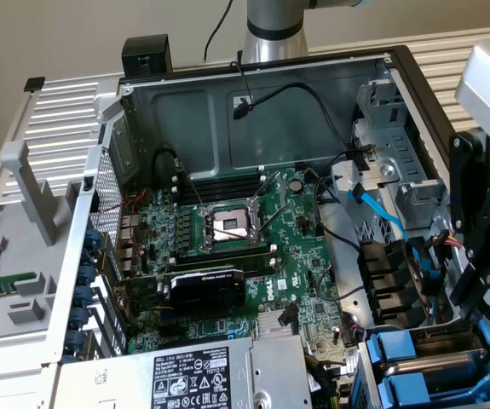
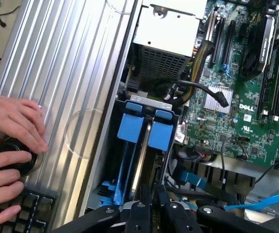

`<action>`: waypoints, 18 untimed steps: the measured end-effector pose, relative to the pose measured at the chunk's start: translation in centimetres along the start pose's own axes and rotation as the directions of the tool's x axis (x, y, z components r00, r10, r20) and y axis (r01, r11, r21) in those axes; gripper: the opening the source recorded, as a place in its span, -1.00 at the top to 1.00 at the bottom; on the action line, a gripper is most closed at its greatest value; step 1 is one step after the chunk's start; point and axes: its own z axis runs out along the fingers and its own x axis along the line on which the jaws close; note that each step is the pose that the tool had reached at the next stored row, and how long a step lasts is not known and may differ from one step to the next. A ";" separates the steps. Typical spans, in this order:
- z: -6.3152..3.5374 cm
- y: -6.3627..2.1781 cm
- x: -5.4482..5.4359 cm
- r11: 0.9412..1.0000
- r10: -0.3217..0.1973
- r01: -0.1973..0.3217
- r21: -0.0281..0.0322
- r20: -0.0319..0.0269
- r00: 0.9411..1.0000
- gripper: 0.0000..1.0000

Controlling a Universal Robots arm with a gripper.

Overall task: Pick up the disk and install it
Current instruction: 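Insert the first disk wire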

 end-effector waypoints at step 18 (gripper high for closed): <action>-0.08 -0.50 -2.1 1.000 0.008 -0.009 -0.015 -0.062 0.998 0.67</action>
